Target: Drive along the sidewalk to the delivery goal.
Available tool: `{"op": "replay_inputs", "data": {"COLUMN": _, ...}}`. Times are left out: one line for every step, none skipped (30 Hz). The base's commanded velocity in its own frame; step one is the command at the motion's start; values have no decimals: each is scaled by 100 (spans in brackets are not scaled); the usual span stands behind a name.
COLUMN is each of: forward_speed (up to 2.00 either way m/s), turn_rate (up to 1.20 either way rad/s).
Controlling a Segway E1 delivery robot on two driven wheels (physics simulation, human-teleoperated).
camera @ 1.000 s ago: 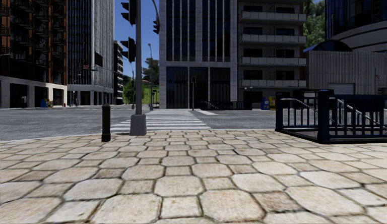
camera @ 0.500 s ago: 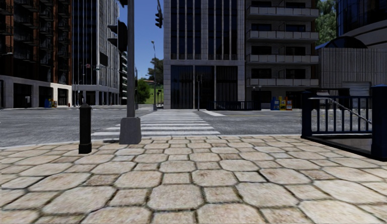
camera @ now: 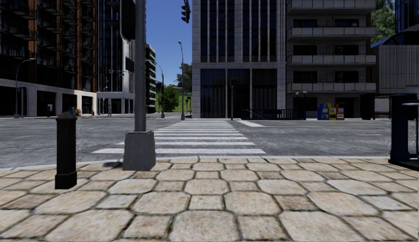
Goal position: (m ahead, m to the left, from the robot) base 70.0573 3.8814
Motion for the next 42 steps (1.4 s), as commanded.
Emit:
{"op": "replay_inputs", "data": {"forward_speed": 200, "turn_rate": 18}}
{"op": "replay_inputs", "data": {"forward_speed": 200, "turn_rate": 0}}
{"op": "replay_inputs", "data": {"forward_speed": 200, "turn_rate": 0}}
{"op": "replay_inputs", "data": {"forward_speed": 200, "turn_rate": 0}}
{"op": "replay_inputs", "data": {"forward_speed": 200, "turn_rate": 0}}
{"op": "replay_inputs", "data": {"forward_speed": 200, "turn_rate": 0}}
{"op": "replay_inputs", "data": {"forward_speed": 200, "turn_rate": 0}}
{"op": "replay_inputs", "data": {"forward_speed": 200, "turn_rate": 0}}
{"op": "replay_inputs", "data": {"forward_speed": 200, "turn_rate": 0}}
{"op": "replay_inputs", "data": {"forward_speed": 200, "turn_rate": 0}}
{"op": "replay_inputs", "data": {"forward_speed": 200, "turn_rate": 0}}
{"op": "replay_inputs", "data": {"forward_speed": 200, "turn_rate": 0}}
{"op": "replay_inputs", "data": {"forward_speed": 200, "turn_rate": 0}}
{"op": "replay_inputs", "data": {"forward_speed": 200, "turn_rate": 0}}
{"op": "replay_inputs", "data": {"forward_speed": 200, "turn_rate": 0}}
{"op": "replay_inputs", "data": {"forward_speed": 200, "turn_rate": 0}}
{"op": "replay_inputs", "data": {"forward_speed": 200, "turn_rate": 0}}
{"op": "replay_inputs", "data": {"forward_speed": 200, "turn_rate": 0}}
{"op": "replay_inputs", "data": {"forward_speed": 200, "turn_rate": 0}}
{"op": "replay_inputs", "data": {"forward_speed": 200, "turn_rate": 0}}
{"op": "replay_inputs", "data": {"forward_speed": 200, "turn_rate": 0}}
{"op": "replay_inputs", "data": {"forward_speed": 200, "turn_rate": 0}}
{"op": "replay_inputs", "data": {"forward_speed": 200, "turn_rate": 0}}
{"op": "replay_inputs", "data": {"forward_speed": 200, "turn_rate": 0}}
{"op": "replay_inputs", "data": {"forward_speed": 200, "turn_rate": 0}}
{"op": "replay_inputs", "data": {"forward_speed": 200, "turn_rate": 0}}
{"op": "replay_inputs", "data": {"forward_speed": 200, "turn_rate": 0}}
{"op": "replay_inputs", "data": {"forward_speed": 200, "turn_rate": 0}}
{"op": "replay_inputs", "data": {"forward_speed": 200, "turn_rate": 0}}
{"op": "replay_inputs", "data": {"forward_speed": 200, "turn_rate": 0}}
{"op": "replay_inputs", "data": {"forward_speed": 200, "turn_rate": 0}}
{"op": "replay_inputs", "data": {"forward_speed": 200, "turn_rate": 0}}
{"op": "replay_inputs", "data": {"forward_speed": 200, "turn_rate": 0}}
{"op": "replay_inputs", "data": {"forward_speed": 200, "turn_rate": 0}}
{"op": "replay_inputs", "data": {"forward_speed": 200, "turn_rate": 0}}
{"op": "replay_inputs", "data": {"forward_speed": 200, "turn_rate": 0}}
{"op": "replay_inputs", "data": {"forward_speed": 200, "turn_rate": 0}}
{"op": "replay_inputs", "data": {"forward_speed": 200, "turn_rate": 0}}
{"op": "replay_inputs", "data": {"forward_speed": 200, "turn_rate": 0}}
{"op": "replay_inputs", "data": {"forward_speed": 200, "turn_rate": 0}}
{"op": "replay_inputs", "data": {"forward_speed": 200, "turn_rate": 0}}
{"op": "replay_inputs", "data": {"forward_speed": 200, "turn_rate": 0}}
